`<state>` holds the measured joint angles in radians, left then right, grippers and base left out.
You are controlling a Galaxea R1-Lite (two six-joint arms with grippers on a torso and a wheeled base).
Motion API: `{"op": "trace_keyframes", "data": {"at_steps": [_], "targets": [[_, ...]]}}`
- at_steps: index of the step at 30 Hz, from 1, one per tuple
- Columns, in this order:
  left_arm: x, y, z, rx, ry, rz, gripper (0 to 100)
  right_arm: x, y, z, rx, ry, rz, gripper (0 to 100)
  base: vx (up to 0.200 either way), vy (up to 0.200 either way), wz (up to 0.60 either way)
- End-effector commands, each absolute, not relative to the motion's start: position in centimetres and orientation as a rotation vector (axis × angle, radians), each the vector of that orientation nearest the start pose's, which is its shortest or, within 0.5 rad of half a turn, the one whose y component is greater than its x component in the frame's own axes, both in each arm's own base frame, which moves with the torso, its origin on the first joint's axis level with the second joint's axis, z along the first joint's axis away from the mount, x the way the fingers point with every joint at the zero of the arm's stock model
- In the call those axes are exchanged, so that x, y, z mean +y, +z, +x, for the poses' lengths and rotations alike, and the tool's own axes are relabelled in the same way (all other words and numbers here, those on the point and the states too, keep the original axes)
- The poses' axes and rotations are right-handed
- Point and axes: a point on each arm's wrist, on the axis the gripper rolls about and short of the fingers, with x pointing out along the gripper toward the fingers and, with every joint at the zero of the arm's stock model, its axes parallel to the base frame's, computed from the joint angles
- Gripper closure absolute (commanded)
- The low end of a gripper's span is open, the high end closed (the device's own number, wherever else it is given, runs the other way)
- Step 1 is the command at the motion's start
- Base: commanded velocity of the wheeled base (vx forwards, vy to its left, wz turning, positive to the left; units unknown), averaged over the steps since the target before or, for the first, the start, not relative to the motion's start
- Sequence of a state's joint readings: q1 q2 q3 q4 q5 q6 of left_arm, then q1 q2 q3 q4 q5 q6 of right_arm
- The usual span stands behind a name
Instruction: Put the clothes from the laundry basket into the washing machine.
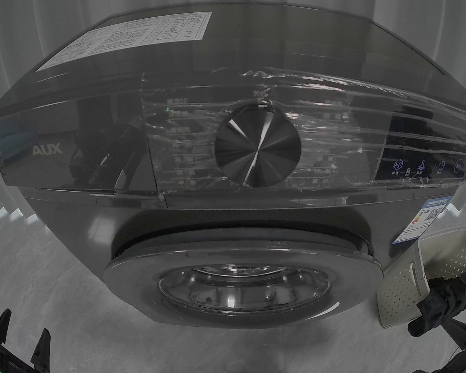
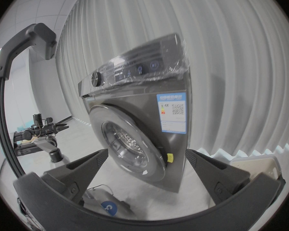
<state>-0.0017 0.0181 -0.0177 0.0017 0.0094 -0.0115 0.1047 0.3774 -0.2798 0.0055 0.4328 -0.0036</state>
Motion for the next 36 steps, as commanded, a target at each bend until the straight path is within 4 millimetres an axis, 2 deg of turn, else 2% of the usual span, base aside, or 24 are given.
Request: {"op": "trace_keyframes", "data": {"at_steps": [1,7,11,12,24,36], "targets": [[0.0,7.6,-2.3,0.000,0.008,-0.012,0,2.3,16.3,5.4,0.347,0.706,0.031,0,0.000,0.000,0.00],[0.0,7.6,-2.3,0.000,0.008,-0.012,0,3.3,16.3,9.1,0.432,0.716,0.038,0,0.000,0.000,0.00],[0.0,7.6,-2.3,0.000,0.008,-0.012,0,3.7,15.8,10.9,0.454,0.690,0.032,0,0.000,0.000,0.00],[0.0,7.6,-2.3,0.000,0.008,-0.012,0,4.0,15.4,12.0,0.469,0.653,0.023,0,0.000,0.000,0.00],[0.0,7.6,-2.3,0.000,0.008,-0.012,0,6.1,14.7,12.8,0.503,0.662,0.046,0,0.000,0.000,0.00],[0.0,7.6,-2.3,0.000,0.008,-0.014,0,6.8,14.3,14.0,0.514,0.671,0.045,0,0.000,0.000,0.00]]}}
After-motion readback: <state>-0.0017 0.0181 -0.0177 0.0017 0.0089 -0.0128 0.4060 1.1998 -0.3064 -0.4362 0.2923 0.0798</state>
